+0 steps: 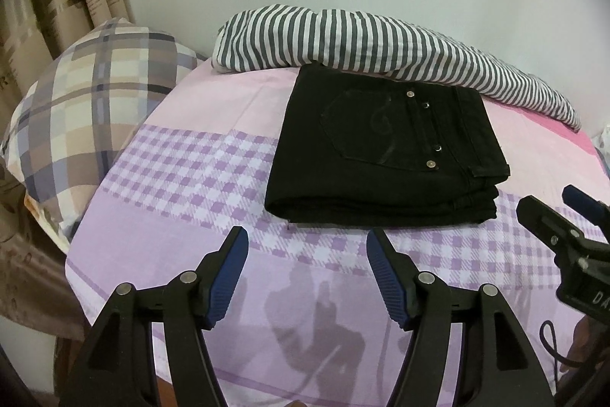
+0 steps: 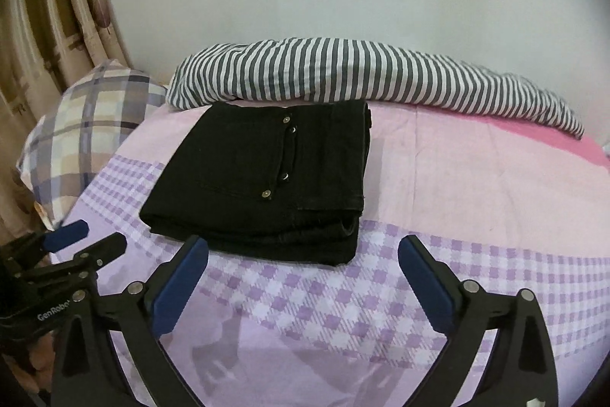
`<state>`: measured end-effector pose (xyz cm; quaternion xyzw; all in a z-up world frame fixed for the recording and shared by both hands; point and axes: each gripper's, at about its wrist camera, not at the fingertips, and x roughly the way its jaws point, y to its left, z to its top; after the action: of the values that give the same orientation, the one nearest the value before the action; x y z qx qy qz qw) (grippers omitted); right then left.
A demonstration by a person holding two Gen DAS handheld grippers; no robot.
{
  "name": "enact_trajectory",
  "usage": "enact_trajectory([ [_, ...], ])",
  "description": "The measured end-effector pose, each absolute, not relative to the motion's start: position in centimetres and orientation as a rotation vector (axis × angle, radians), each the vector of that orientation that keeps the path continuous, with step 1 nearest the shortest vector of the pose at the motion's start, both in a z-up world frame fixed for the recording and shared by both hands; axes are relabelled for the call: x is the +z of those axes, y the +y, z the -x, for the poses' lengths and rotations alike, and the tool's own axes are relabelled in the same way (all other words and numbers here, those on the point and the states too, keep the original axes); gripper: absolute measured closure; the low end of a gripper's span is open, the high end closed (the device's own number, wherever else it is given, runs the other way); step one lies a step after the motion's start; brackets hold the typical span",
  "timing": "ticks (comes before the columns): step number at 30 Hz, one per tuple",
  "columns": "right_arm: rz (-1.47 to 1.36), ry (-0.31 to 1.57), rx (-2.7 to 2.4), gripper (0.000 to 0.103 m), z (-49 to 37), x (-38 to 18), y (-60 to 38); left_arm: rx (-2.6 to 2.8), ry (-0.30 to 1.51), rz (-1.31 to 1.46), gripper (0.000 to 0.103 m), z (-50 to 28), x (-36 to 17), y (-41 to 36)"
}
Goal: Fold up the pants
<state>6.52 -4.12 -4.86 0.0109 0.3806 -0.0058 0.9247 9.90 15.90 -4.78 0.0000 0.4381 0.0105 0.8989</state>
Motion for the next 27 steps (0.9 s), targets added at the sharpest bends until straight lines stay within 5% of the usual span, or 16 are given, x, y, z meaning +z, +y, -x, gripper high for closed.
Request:
enact_trajectory([
  [27, -0.016, 0.85, 0.018, 0.003, -6.98, -5.88, -3.39, 0.038, 0.918, -0.03, 0.038, -10.01, -5.6, 15.58],
])
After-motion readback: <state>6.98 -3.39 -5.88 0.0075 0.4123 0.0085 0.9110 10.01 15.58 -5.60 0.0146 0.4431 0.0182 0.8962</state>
